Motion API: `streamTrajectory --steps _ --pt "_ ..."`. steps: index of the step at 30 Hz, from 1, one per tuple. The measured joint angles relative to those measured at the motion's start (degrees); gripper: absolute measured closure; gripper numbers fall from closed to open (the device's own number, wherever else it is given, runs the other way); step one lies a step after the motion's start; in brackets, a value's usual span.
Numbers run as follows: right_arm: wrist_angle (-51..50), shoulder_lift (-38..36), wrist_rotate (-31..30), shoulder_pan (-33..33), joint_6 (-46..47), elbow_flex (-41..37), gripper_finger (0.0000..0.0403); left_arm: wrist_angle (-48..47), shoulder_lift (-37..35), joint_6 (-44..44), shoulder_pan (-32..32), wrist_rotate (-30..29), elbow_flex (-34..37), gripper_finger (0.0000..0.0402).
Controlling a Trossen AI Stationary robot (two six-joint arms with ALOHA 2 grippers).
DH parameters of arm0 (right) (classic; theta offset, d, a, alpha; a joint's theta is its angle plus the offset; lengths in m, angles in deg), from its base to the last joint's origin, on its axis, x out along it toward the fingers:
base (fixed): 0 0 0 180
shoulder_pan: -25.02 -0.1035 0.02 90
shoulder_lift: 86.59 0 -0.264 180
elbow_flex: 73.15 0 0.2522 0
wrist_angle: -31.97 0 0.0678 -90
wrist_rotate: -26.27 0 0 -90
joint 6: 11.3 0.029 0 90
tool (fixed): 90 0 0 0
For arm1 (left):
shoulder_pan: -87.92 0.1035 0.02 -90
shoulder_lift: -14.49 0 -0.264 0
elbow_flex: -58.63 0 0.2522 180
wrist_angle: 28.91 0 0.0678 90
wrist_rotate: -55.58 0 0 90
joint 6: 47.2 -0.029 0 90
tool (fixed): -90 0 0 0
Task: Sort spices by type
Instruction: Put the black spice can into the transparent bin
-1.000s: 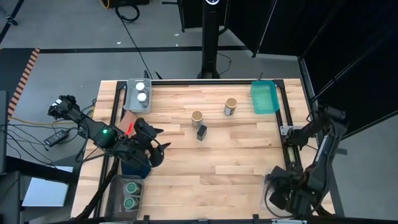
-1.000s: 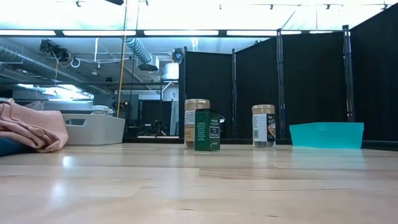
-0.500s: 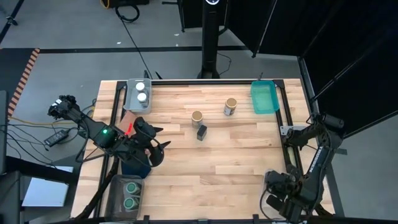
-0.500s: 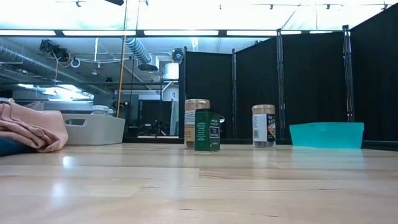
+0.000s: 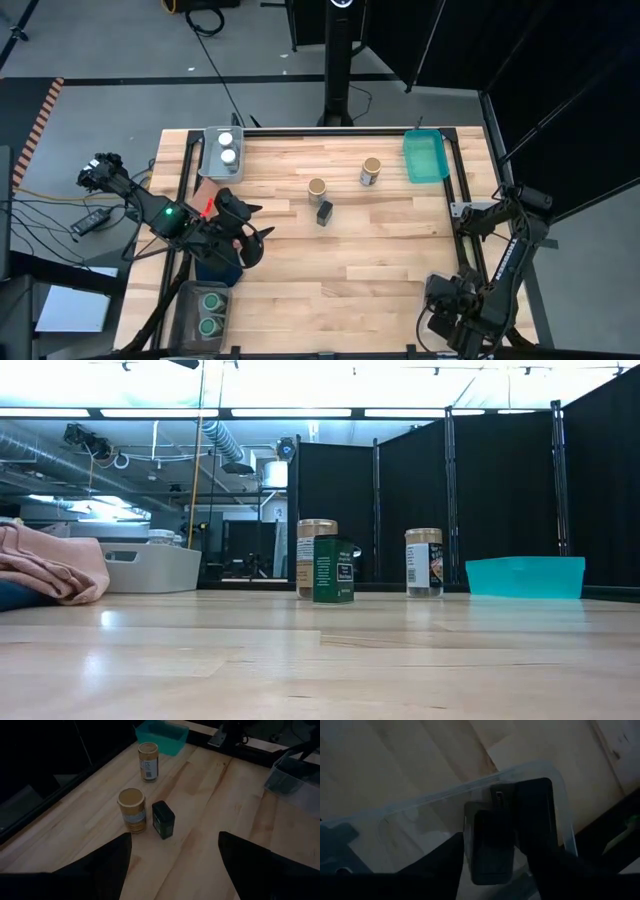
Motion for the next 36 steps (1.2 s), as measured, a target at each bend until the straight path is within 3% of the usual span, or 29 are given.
streamTrajectory --steps 4,14,18,22,26,28,32,36 --pt "-0.01 0.0 0.0 0.0 -0.09 0.0 0.0174 -0.12 0.01 0.0 -0.01 0.02 0.0 0.0099" --pt "-1.51 -2.24 -0.84 0.02 -2.37 0.59 0.018 -0.63 -0.02 0.0 -0.01 0.06 0.0 0.0099" --pt "-5.43 -4.79 -4.45 0.3 -2.75 3.47 0.0177 -0.68 0.01 0.0 -0.01 0.07 0.0 0.0099" --pt "-10.2 -7.68 -12.35 2.28 -6.25 7.3 0.018 -0.7 0.01 0.0 -0.01 0.24 0.0 0.0099" --pt "-12.06 -10.2 -22.98 8.13 -15.99 9.37 0.0185 -0.72 0.01 0.0 -0.01 0.24 0.0 0.0099" --pt "-11.79 -11.08 -25.32 13.35 -21.93 9.6 0.0188 -0.72 0.01 0.04 -0.01 0.24 0.0 0.0099" --pt "-5.26 -11.43 -24.88 25.45 -37.95 9.6 0.0194 -0.74 0.01 0.2 -0.01 0.23 0.0 0.0099" --pt "10.71 -11.28 -22.34 34.03 -63.99 9.57 0.0193 -0.74 0.01 0.13 -0.01 0.24 0.0 0.0099"
